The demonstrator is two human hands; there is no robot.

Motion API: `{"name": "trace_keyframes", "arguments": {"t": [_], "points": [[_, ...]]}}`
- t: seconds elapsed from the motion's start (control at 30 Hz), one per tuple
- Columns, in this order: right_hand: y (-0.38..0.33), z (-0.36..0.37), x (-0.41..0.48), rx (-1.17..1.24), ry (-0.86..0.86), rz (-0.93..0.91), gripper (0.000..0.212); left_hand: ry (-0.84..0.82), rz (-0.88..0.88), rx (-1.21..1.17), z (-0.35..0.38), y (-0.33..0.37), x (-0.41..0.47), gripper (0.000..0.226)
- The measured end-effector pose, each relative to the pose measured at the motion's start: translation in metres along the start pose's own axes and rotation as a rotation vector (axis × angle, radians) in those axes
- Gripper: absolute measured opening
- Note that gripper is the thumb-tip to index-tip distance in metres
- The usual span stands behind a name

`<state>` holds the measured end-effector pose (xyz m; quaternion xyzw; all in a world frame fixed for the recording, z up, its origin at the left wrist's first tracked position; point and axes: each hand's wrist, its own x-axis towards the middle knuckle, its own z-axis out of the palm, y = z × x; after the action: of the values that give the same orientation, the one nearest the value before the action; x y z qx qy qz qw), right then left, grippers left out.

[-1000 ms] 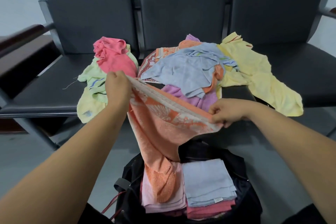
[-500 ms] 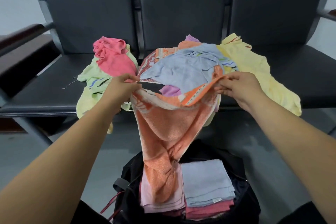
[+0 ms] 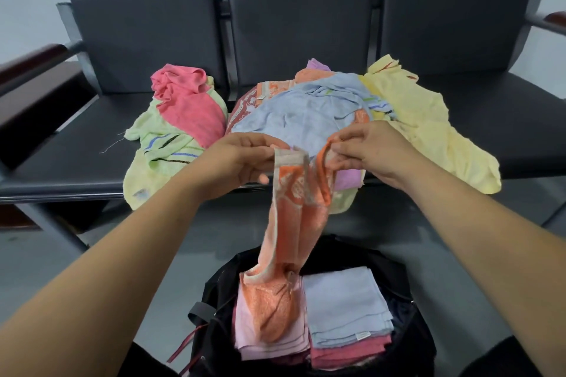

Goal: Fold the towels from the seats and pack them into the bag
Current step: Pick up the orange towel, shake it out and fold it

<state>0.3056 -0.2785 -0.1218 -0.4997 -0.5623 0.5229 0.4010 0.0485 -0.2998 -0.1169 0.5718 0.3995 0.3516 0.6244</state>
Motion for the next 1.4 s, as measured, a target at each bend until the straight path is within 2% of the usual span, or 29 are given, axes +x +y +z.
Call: {"name": "trace_keyframes", "arguments": {"t": [0.13, 0.27, 0.33, 0.43, 0.57, 0.63, 0.7, 0.8, 0.87, 1.0, 1.1, 1.2, 1.27, 1.33, 1.37, 1.4], "points": [[-0.007, 0.008, -0.007, -0.182, 0.08, -0.128, 0.018, 0.076, 0.094, 0.327, 0.011, 0.002, -0.002, 0.011], [-0.011, 0.02, -0.016, -0.094, -0.016, -0.112, 0.02, 0.126, 0.231, 0.536, 0.014, 0.001, 0.001, 0.014], [-0.013, 0.026, -0.023, -0.153, -0.107, -0.078, 0.006, 0.113, 0.269, 0.535, 0.018, 0.002, 0.002, 0.014], [-0.015, 0.036, -0.031, -0.391, -0.145, -0.105, 0.025, 0.13, 0.253, 0.523, 0.025, 0.004, 0.001, 0.019], [-0.016, 0.047, -0.036, -0.458, -0.111, -0.211, 0.021, 0.142, 0.209, 0.47, 0.034, 0.005, 0.0, 0.028], [-0.018, 0.045, -0.036, -0.434, -0.128, -0.216, 0.018, 0.137, 0.19, 0.363, 0.033, 0.004, 0.0, 0.026], [-0.018, 0.038, -0.033, -0.395, -0.135, -0.188, 0.02, 0.06, 0.145, 0.295, 0.027, 0.002, 0.0, 0.026], [-0.017, 0.027, -0.03, -0.308, -0.118, -0.118, 0.022, -0.097, 0.066, 0.436, 0.021, -0.001, -0.001, 0.036], [-0.014, 0.021, -0.027, -0.287, -0.122, -0.108, 0.019, -0.137, 0.042, 0.531, 0.018, -0.002, 0.0, 0.037], [-0.013, 0.014, -0.023, -0.209, -0.085, -0.124, 0.013, -0.118, -0.007, 0.471, 0.008, -0.001, 0.002, 0.029], [-0.014, 0.01, -0.021, -0.154, -0.067, -0.138, 0.014, -0.096, 0.025, 0.407, 0.008, 0.0, 0.003, 0.02], [-0.015, 0.004, -0.021, -0.089, -0.043, -0.145, 0.014, -0.024, 0.089, 0.417, 0.007, 0.002, 0.003, 0.031], [-0.015, 0.002, -0.022, -0.094, -0.055, -0.161, 0.007, 0.071, 0.169, 0.662, 0.002, 0.003, 0.005, 0.032], [-0.016, 0.001, -0.023, -0.15, -0.06, -0.167, 0.004, 0.167, 0.329, 1.09, -0.001, 0.001, 0.007, 0.029], [-0.016, 0.0, -0.024, -0.173, -0.059, -0.165, 0.004, 0.187, 0.397, 1.208, 0.0, 0.0, 0.007, 0.03], [-0.016, 0.0, -0.025, -0.192, -0.055, -0.165, 0.004, 0.196, 0.447, 1.226, 0.0, 0.0, 0.007, 0.032]]}}
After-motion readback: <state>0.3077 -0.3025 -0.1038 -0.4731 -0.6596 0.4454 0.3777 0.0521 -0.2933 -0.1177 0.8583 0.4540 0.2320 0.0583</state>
